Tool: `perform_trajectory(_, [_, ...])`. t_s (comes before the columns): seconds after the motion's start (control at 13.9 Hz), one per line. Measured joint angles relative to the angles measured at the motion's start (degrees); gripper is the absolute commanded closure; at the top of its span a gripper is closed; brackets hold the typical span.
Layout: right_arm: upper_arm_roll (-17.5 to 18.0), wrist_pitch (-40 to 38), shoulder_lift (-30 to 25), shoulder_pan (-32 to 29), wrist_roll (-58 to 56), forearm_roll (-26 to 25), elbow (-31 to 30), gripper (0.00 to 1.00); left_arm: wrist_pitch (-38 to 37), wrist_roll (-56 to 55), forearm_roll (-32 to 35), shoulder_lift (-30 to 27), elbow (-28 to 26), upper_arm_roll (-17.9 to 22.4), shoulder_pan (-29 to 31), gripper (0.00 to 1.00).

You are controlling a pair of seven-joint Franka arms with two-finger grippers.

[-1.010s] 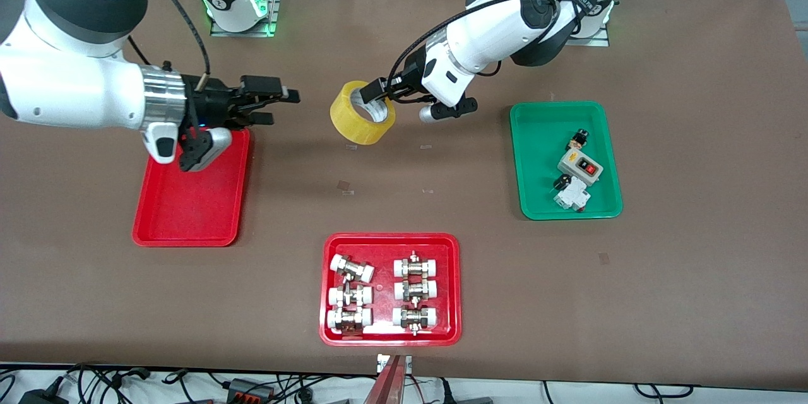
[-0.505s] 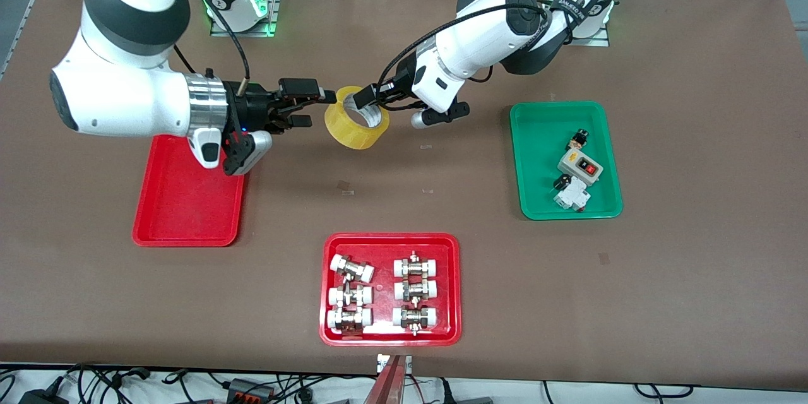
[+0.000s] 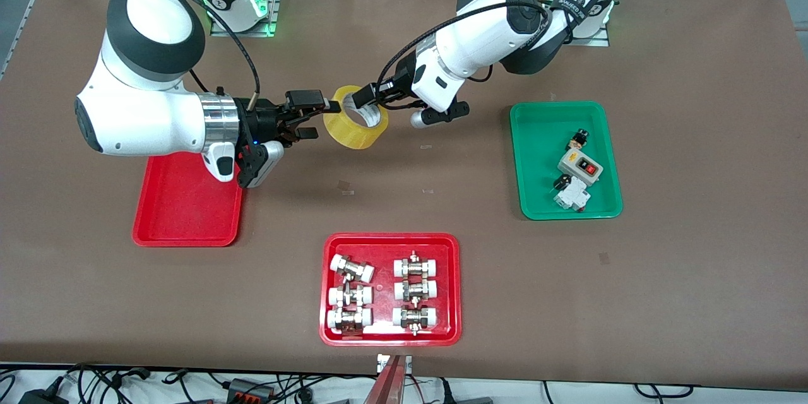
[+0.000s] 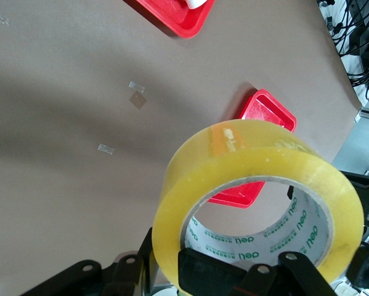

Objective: Left arm passes tape to right arm into tray
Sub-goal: 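Hold the tape with the left gripper while the right gripper grasps it, then carry the tape with the right gripper while the left gripper withdraws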

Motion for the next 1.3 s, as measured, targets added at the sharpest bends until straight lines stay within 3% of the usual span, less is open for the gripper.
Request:
perform_trajectory(0.87, [0.0, 1.08, 0.92, 0.69, -0.52, 1.91, 0.5, 0.0, 0.0, -0.03, 0.0, 0.0, 0.0, 0.0, -0.1, 0.99])
perform_trajectory(0.94, [0.0, 1.09, 1.1, 0.9, -0.52, 2.13, 0.51, 0.08, 0.0, -0.03, 0.0, 0.0, 0.0, 0.0, -0.1, 0.99])
perform_trajectory(1.01, [0.01, 1.12, 1.32, 1.05, -0.54, 2.64, 0.54, 0.24, 0.0, -0.03, 0.0, 0.0, 0.0, 0.0, -0.1, 0.99])
perform_trajectory(1.08, [0.01, 1.14, 1.49, 1.12, -0.59, 3.15, 0.55, 0.51, 0.0, -0.04, 0.0, 0.0, 0.0, 0.0, -0.1, 0.99])
perform_trajectory(1.3, [-0.01, 1.15, 1.57, 1.12, -0.61, 3.77, 0.62, 0.62, 0.01, -0.06, 0.0, 0.03, 0.0, 0.0, -0.1, 0.99])
